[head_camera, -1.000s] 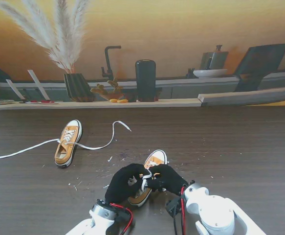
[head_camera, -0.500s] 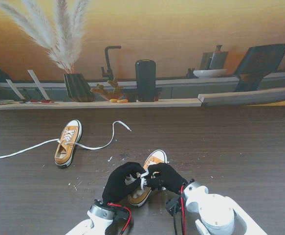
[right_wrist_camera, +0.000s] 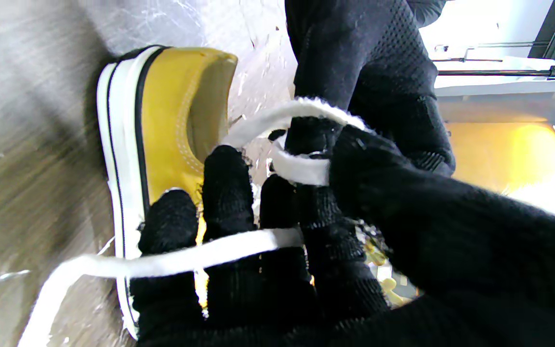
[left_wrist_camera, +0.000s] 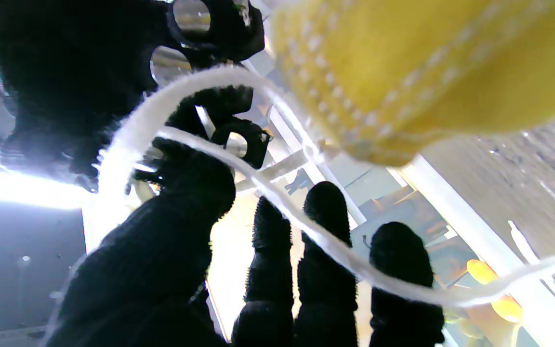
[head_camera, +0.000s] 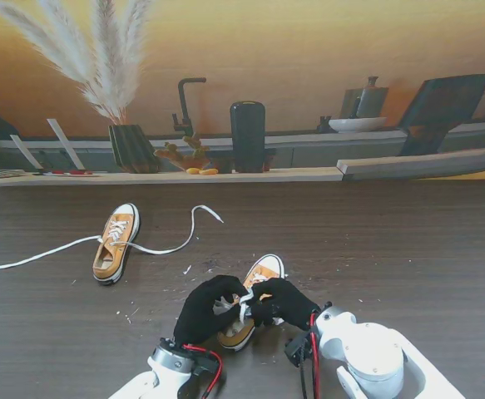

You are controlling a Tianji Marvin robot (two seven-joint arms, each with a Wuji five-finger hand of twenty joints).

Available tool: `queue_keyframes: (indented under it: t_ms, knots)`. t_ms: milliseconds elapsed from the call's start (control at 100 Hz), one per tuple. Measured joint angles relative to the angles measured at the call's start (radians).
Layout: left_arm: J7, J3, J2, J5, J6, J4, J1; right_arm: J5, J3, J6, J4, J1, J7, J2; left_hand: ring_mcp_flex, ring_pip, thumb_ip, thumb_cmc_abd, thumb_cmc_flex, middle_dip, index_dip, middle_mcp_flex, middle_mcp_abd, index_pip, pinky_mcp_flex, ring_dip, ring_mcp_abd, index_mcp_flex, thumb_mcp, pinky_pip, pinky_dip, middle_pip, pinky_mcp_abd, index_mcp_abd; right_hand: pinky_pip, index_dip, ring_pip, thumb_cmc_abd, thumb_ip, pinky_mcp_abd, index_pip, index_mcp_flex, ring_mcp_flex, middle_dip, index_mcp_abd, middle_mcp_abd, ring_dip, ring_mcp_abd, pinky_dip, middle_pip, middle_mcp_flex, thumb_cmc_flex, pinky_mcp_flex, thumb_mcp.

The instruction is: Tie the shoelaces into a bow on the shoes

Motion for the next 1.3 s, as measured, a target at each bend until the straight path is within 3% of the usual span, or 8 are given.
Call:
queue_keyframes:
  t_ms: [280,320,350,660,760,980,1220,1300]
  knots:
    - [0.046,0.013,-0.002,0.015,0.029,0.013,-0.018,0.009,0.004,0.018,-0.002,0.013,0.024,0.005,0.000,0.000,-0.051,-0.044,-0.040,-0.031,0.000,0.009,0.000,0.098,0.001,0.000,0.000,0.004,-0.025,0.000,-0.005,0.005,0.000,0.015,-0.070,0.000,-0.065,-0.011,0.000,0.009,0.013,0.000,-0.012,-0.006,0.005,0.000,-0.015,0.010,-0.038,-0.003,-0.008,0.000,-0.037,0.000]
    - [0.049,0.013,-0.003,0.018,0.035,0.013,-0.018,0.008,0.004,0.018,-0.002,0.013,0.025,0.006,0.000,0.000,-0.058,-0.044,-0.047,-0.038,-0.028,0.009,0.000,0.147,0.001,0.000,0.000,0.019,-0.025,0.000,-0.008,0.013,0.000,0.128,-0.079,0.000,-0.076,-0.011,0.000,0.011,0.013,0.000,-0.012,-0.006,0.005,0.000,-0.024,0.010,-0.046,-0.006,-0.008,0.000,-0.044,0.000]
    - [0.050,0.013,-0.003,0.019,0.038,0.013,-0.018,0.007,0.005,0.018,-0.003,0.013,0.026,0.006,0.000,0.000,-0.058,-0.044,-0.050,-0.038,-0.038,0.015,0.000,0.146,0.001,0.000,0.000,0.019,-0.025,0.000,-0.008,0.015,0.000,0.152,-0.082,0.000,-0.088,-0.011,0.000,0.017,0.013,0.000,-0.012,-0.012,0.005,0.000,-0.025,0.010,-0.049,-0.008,-0.008,0.000,-0.046,0.000]
    - [0.038,0.011,-0.004,0.006,0.041,0.014,-0.019,0.005,0.005,0.012,-0.003,0.013,0.026,0.006,0.001,0.000,-0.059,-0.035,-0.072,-0.040,-0.063,0.017,0.000,0.173,0.001,0.000,0.000,0.019,-0.025,0.000,-0.014,0.015,0.000,0.168,-0.141,0.000,-0.174,-0.013,0.000,0.030,0.013,0.000,-0.048,-0.016,-0.006,0.001,-0.052,0.035,-0.088,-0.015,-0.011,0.000,-0.070,0.000]
    - [0.018,0.012,-0.004,-0.001,0.043,0.014,-0.021,0.004,0.008,0.010,-0.002,0.013,0.026,0.007,0.001,-0.025,-0.068,0.018,-0.069,-0.041,0.035,0.005,0.000,0.142,0.001,0.000,0.000,-0.019,-0.049,0.000,-0.014,0.014,0.000,0.176,-0.152,0.000,-0.186,-0.013,0.000,0.030,0.013,0.000,-0.049,-0.016,-0.005,0.005,-0.062,0.036,-0.096,-0.015,-0.012,0.000,-0.071,0.000]
    - [-0.077,-0.003,0.014,0.000,0.068,-0.003,-0.003,-0.010,0.005,0.002,0.001,0.011,0.024,0.008,-0.052,-0.088,-0.051,0.242,-0.019,-0.052,0.270,-0.080,0.006,0.124,-0.056,0.000,0.001,-0.150,-0.263,-0.027,-0.011,0.016,0.000,0.295,-0.182,0.009,-0.225,-0.013,0.000,0.033,-0.025,0.002,-0.050,-0.023,-0.032,0.036,-0.075,0.045,-0.111,-0.029,-0.021,0.000,-0.081,0.000]
    - [-0.145,-0.020,0.027,-0.036,0.064,-0.024,0.023,-0.026,-0.003,-0.023,0.008,0.004,0.012,0.005,-0.095,-0.132,-0.025,0.313,0.059,-0.052,0.349,-0.122,0.021,0.105,-0.095,0.000,0.007,-0.189,-0.425,-0.057,0.011,0.003,0.000,0.299,-0.198,0.010,-0.259,-0.013,0.000,0.033,-0.036,0.002,-0.052,-0.028,-0.039,0.033,-0.087,0.046,-0.124,-0.040,-0.020,0.000,-0.088,0.000]
    - [-0.177,-0.034,0.027,-0.060,0.056,-0.035,0.034,-0.053,-0.005,-0.035,0.008,0.003,0.000,0.004,-0.110,-0.148,-0.024,0.348,0.097,-0.052,0.375,-0.142,0.030,0.097,-0.108,0.000,0.012,-0.218,-0.458,-0.064,0.018,0.001,0.000,0.346,-0.208,0.010,-0.271,-0.013,0.000,0.033,-0.036,0.002,-0.063,-0.028,-0.041,0.011,-0.089,0.046,-0.133,-0.040,-0.013,0.000,-0.097,0.000]
